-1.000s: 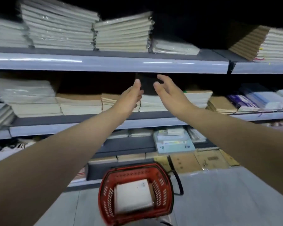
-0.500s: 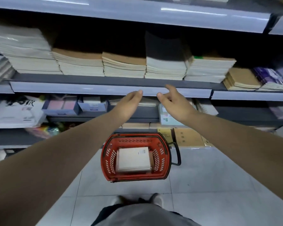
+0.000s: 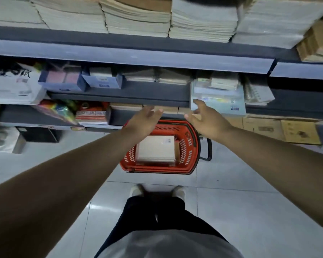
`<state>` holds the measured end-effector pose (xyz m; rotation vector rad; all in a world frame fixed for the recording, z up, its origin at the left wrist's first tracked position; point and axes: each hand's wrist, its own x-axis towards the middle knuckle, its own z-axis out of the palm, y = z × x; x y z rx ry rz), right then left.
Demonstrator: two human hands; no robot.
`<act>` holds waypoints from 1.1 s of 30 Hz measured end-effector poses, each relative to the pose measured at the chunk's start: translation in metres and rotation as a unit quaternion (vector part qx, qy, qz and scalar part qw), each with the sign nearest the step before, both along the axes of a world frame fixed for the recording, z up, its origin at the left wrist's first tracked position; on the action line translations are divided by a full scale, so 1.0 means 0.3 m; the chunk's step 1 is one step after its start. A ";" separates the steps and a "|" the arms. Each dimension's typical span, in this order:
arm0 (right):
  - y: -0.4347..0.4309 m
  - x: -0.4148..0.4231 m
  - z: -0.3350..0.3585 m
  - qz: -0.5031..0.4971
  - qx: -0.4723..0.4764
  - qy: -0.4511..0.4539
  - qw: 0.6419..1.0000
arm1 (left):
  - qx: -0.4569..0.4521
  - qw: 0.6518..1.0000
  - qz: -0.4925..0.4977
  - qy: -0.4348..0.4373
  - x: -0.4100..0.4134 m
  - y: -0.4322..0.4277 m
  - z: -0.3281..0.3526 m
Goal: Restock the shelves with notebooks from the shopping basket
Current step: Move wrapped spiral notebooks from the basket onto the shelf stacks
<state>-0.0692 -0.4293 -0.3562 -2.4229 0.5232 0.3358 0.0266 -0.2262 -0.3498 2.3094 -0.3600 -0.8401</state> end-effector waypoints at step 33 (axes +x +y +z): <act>0.045 0.045 -1.055 0.226 -0.122 0.135 0.957 | 0.167 0.971 -0.166 -0.024 0.106 0.094 -1.052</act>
